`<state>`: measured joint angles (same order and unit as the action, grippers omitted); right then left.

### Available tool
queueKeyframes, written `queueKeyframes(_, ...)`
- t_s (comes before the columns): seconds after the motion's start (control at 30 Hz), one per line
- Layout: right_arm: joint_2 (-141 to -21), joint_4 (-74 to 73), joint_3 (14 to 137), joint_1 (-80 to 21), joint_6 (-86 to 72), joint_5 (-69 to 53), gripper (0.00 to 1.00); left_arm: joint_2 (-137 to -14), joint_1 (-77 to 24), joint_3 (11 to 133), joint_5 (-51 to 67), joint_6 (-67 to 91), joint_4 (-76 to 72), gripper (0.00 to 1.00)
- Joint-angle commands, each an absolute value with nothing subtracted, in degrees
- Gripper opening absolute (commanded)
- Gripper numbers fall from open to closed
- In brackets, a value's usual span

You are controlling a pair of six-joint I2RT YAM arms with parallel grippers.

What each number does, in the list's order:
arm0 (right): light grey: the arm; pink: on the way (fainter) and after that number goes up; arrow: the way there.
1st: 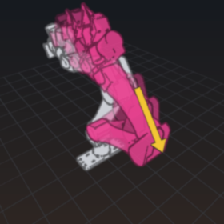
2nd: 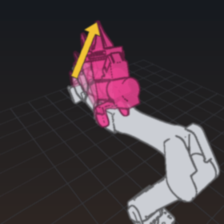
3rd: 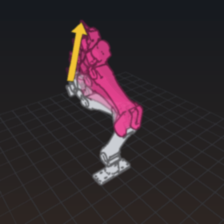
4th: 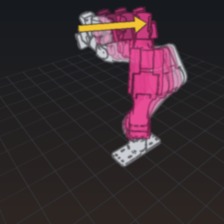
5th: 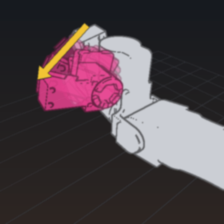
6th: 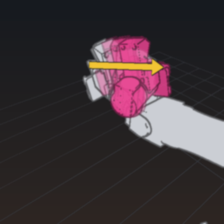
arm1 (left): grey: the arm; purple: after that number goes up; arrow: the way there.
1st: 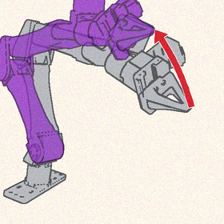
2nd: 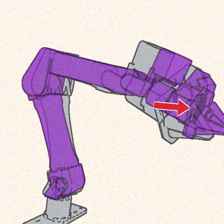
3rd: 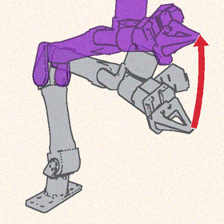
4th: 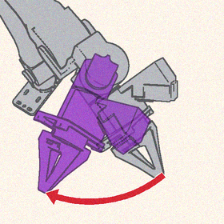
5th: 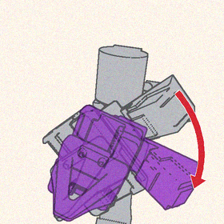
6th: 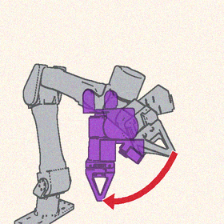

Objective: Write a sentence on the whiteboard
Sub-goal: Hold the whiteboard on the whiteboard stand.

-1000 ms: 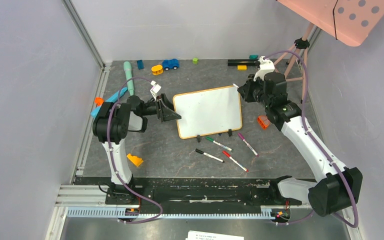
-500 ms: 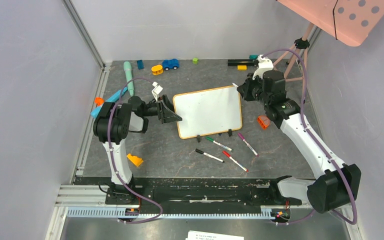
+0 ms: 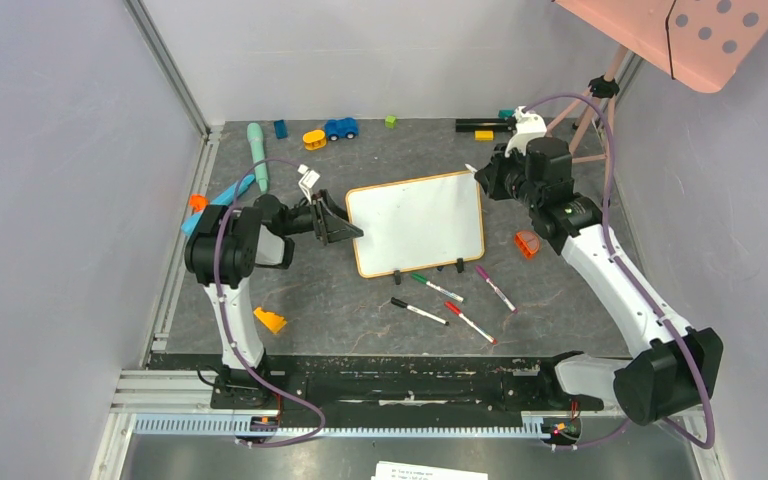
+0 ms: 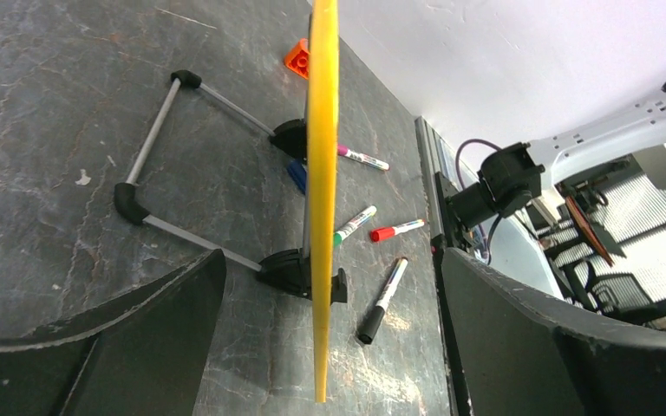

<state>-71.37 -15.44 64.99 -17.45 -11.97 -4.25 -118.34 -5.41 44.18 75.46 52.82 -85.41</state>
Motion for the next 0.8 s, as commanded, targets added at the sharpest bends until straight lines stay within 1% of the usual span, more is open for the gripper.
queueKeyframes(0.0,-72.4,-13.9,68.5,-17.4,-11.7,-4.6,0.0,-117.3,-4.5,43.1,72.1,49.9,-89.1,1.0)
queueKeyframes(0.2,-72.9,-13.7,69.3,-17.4,-11.8,-4.6,0.0,-118.2,-4.3,43.9,70.0,48.4,-88.3,1.0)
queueKeyframes(0.37,-73.4,-14.4,70.0,-17.4,-11.4,-5.3,0.0,-116.6,-4.3,41.5,67.3,43.7,-87.5,0.99)
queueKeyframes(0.4,-73.4,-14.4,70.0,-17.4,-11.4,-5.3,0.0,-116.5,-4.3,41.9,67.7,43.4,-86.6,0.97)
queueKeyframes(0.47,-73.2,-14.2,69.9,-17.4,-11.6,-5.4,0.0,-117.2,-4.4,43.3,68.2,43.1,-84.2,0.88)
queueKeyframes(0.5,-73.2,-14.2,69.9,-17.4,-11.8,-5.5,0.0,-117.7,-4.5,43.9,68.7,43.2,-83.6,0.86)
queueKeyframes(0.63,-73.2,-14.1,69.9,-17.4,-11.9,-6.5,0.0,-118.5,-5.6,45.2,70.0,43.7,-83.6,0.86)
queueKeyframes(0.77,-73.0,-14.0,69.4,-17.4,-11.9,-6.6,0.0,-118.7,-6.3,45.5,70.4,43.8,-83.6,0.78)
